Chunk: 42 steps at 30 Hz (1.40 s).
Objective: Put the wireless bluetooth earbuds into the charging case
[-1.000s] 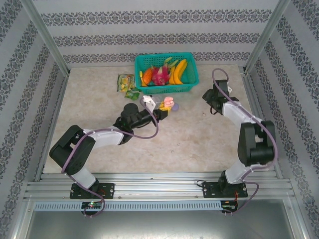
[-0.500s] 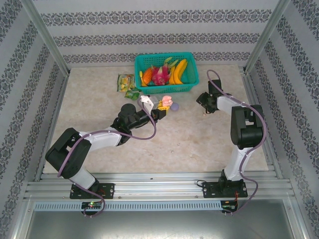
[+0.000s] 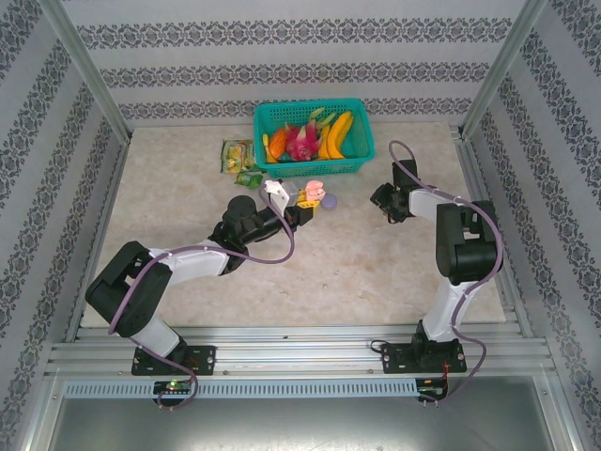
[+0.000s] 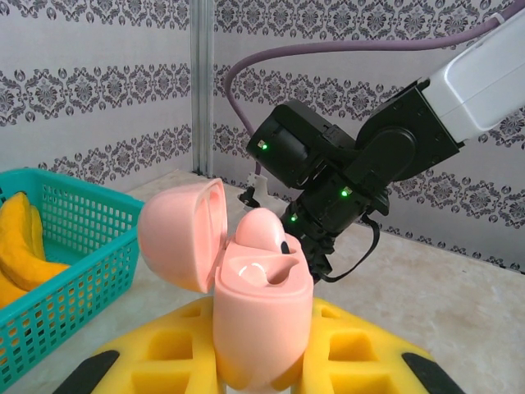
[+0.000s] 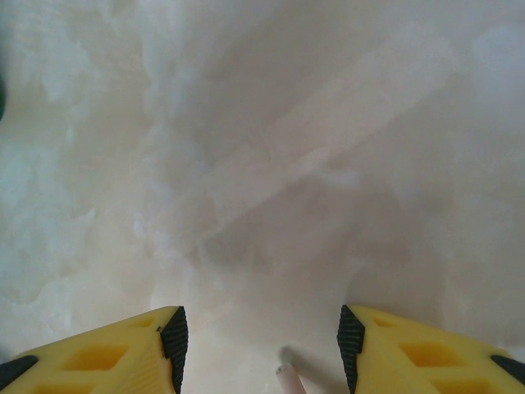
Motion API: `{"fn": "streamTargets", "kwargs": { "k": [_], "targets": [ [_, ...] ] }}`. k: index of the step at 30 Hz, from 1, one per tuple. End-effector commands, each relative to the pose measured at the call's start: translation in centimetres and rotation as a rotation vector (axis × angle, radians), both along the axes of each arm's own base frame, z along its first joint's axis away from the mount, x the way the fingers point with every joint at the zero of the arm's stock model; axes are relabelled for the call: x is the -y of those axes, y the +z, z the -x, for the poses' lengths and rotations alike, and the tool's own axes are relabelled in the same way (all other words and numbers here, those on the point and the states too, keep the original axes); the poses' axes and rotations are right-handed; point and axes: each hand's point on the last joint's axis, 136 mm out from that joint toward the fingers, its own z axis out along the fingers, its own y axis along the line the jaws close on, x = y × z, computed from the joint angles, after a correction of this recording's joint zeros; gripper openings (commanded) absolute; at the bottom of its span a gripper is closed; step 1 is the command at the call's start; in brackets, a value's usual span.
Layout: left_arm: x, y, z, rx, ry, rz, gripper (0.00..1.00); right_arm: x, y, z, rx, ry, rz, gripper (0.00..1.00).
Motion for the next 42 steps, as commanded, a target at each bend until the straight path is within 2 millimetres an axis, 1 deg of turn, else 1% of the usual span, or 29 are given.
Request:
{"fn": "streamTargets", "kwargs": {
  "k": [1, 6, 8, 10, 12, 14, 16, 18, 20, 21, 23, 26, 29, 33, 37, 39, 42],
  "targets": [
    [-0.8, 1.6, -0.2, 0.035, 0.019, 0.023, 0.00, -0.6, -0.1, 1.8, -0.035, 0.011, 0.006, 0.54],
    [-0.8, 1.8, -0.1, 0.038, 0.020, 0.027, 0.00, -2.0, 0.5, 2.7, -0.024, 0.032, -0.004, 0.54],
    [-0.9, 1.7, -0.1, 0.037, 0.023, 0.027, 0.00, -2.9, 0.9, 2.8, -0.010, 0.050, -0.008, 0.54],
    [-0.9, 1.9, -0.1, 0.040, 0.023, 0.029, 0.00, -4.1, 1.1, 2.8, -0.004, 0.080, -0.024, 0.53],
    [-0.9, 1.9, -0.1, 0.040, 0.022, 0.031, 0.00, -5.7, 1.5, 2.7, -0.001, 0.114, -0.060, 0.53],
    [-1.0, 1.9, -0.1, 0.041, 0.024, 0.032, 0.00, -7.6, 2.5, 2.7, 0.017, 0.160, -0.087, 0.52],
    [-1.0, 1.8, -0.1, 0.041, 0.027, 0.029, 0.00, -9.0, 3.9, 2.7, 0.039, 0.199, -0.095, 0.52],
    [-1.0, 1.9, 0.0, 0.043, 0.027, 0.028, 0.00, -9.8, 5.7, 2.6, 0.074, 0.224, -0.094, 0.52],
    [-1.1, 2.0, 0.0, 0.046, 0.028, 0.027, 0.00, -9.4, 7.1, 2.4, 0.105, 0.226, -0.062, 0.53],
    [-1.2, 2.0, 0.0, 0.049, 0.031, 0.027, 0.00, -8.9, 7.5, 2.1, 0.112, 0.223, -0.039, 0.53],
    [-1.2, 2.1, 0.1, 0.050, 0.032, 0.028, 0.00, -8.1, 7.6, 1.5, 0.111, 0.214, -0.014, 0.54],
    [-1.2, 2.3, 0.1, 0.053, 0.032, 0.030, 0.00, -7.2, 6.4, 0.2, 0.087, 0.204, -0.008, 0.54],
    [-1.3, 2.4, 0.2, 0.053, 0.035, 0.027, 0.00, -6.9, 5.1, -1.2, 0.072, 0.208, -0.007, 0.54],
    [-1.5, 2.5, 0.4, 0.055, 0.040, 0.019, 0.00, -6.3, 3.4, -2.2, 0.037, 0.195, 0.018, 0.54],
    [-1.7, 2.8, 0.5, 0.061, 0.043, 0.018, 0.00, -5.6, 2.1, -2.3, 0.012, 0.164, 0.018, 0.53],
    [-1.7, 2.9, 0.5, 0.061, 0.043, 0.018, 0.00, -5.3, 1.5, -1.9, -0.007, 0.155, 0.015, 0.53],
    [-1.7, 2.8, 0.5, 0.060, 0.042, 0.018, 0.00, -5.3, 1.0, -1.1, -0.022, 0.152, 0.008, 0.53]
  ]
}}
